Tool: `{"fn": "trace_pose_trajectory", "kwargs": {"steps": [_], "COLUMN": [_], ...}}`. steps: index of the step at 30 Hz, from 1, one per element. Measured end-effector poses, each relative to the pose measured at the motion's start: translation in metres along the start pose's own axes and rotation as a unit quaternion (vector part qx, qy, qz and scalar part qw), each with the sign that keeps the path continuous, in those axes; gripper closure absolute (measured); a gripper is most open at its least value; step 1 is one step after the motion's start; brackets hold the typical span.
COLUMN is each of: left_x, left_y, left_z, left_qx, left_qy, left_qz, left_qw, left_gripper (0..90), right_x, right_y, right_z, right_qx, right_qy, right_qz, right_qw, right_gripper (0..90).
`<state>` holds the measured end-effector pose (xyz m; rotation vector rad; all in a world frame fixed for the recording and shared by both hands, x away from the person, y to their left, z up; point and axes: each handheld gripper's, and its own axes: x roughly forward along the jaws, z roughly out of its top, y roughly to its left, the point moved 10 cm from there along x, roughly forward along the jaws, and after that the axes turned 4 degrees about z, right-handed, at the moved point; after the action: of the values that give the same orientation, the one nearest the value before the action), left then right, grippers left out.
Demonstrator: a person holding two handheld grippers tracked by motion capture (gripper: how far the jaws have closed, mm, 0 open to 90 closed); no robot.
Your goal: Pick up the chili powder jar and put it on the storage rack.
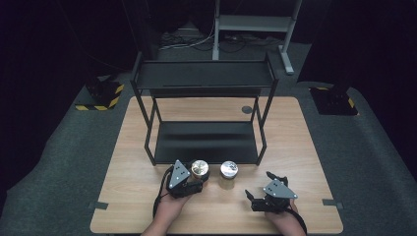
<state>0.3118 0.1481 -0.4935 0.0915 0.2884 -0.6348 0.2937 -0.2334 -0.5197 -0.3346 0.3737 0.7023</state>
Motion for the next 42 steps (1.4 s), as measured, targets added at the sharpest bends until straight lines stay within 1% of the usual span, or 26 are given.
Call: {"fn": "trace_pose_trajectory", "kwargs": {"steps": [6, 10, 16, 20, 24, 31, 42], "left_x": [-0.011, -0.019, -0.032, -0.039, -0.045, -0.055, -0.063], "left_y": [0.007, 0.013, 0.021, 0.025, 0.029, 0.035, 0.043], "left_z": [0.007, 0.01, 0.015, 0.018, 0.022, 0.036, 0.063], "left_qx": [-0.002, -0.001, -0.003, -0.001, -0.004, -0.003, 0.002], "left_qy": [-0.012, -0.016, -0.024, -0.024, -0.026, -0.038, -0.055], "left_qz": [0.005, 0.018, 0.029, 0.037, 0.046, 0.053, 0.056], "left_qw": [0.9999, 0.9997, 0.9993, 0.999, 0.9986, 0.9979, 0.9969], "left_gripper": [33.5, 33.5, 33.5, 33.5, 33.5, 33.5, 33.5], "right_x": [0.0, 0.0, 0.0, 0.0, 0.0, 0.0, 0.0], "right_y": [0.0, 0.0, 0.0, 0.0, 0.0, 0.0, 0.0], "right_z": [0.0, 0.0, 0.0, 0.0, 0.0, 0.0, 0.0], "right_qx": [0.0, 0.0, -0.001, 0.0, 0.0, 0.0, 0.001], "right_qy": [0.0, 0.001, 0.002, 0.001, 0.002, 0.001, 0.001], "right_qz": [0.0, 0.0, 0.0, 0.0, 0.0, 0.0, 0.0], "right_qw": [1.0, 1.0, 1.0, 1.0, 1.0, 1.0, 1.0], "right_gripper": [0.0, 0.0, 0.0, 0.0, 0.0, 0.0, 0.0]}}
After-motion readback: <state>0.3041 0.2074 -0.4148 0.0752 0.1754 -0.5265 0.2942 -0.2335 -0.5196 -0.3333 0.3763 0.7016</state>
